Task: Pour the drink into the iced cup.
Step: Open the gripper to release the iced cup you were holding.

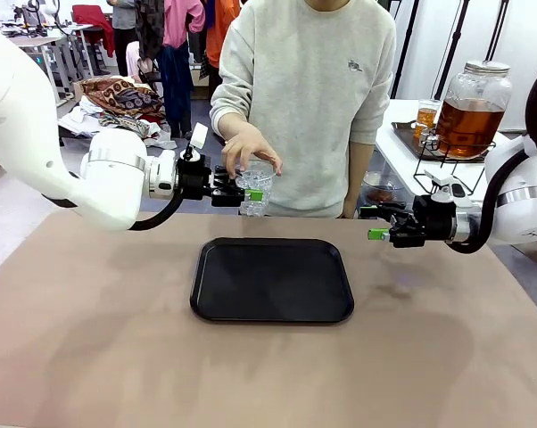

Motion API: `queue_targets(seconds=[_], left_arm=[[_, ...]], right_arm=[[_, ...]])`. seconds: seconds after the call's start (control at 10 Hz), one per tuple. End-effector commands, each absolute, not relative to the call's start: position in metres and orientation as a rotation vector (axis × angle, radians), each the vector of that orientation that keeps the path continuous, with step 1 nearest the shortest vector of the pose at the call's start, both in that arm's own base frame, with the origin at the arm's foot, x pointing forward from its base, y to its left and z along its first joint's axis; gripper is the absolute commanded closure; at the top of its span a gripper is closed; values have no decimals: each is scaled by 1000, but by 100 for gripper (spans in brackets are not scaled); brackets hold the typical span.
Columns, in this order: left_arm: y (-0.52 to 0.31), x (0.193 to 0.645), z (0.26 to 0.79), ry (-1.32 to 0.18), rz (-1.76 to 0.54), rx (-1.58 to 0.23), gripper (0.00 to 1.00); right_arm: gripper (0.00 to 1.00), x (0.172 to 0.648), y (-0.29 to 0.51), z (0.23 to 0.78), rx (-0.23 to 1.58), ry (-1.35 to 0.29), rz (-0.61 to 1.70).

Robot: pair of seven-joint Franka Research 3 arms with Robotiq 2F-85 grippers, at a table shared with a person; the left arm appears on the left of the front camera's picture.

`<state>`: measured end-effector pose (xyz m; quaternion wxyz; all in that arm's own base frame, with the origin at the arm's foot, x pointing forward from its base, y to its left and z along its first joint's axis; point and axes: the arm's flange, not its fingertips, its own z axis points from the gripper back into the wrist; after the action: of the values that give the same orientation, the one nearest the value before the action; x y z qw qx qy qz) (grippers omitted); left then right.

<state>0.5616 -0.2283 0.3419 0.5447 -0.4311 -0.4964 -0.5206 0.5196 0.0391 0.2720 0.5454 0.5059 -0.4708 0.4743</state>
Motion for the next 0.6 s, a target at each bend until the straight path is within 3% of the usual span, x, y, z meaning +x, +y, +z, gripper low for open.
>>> queue_targets(seconds=[0.0,0.5], left_arm=[[-229,561,345,-1196,-1229,-1022,40],[-229,561,345,-1196,-1229,-1022,40]], right_arm=[[0,520,39,274,1199,-1117,1127],[0,520,39,274,1199,-1117,1127]])
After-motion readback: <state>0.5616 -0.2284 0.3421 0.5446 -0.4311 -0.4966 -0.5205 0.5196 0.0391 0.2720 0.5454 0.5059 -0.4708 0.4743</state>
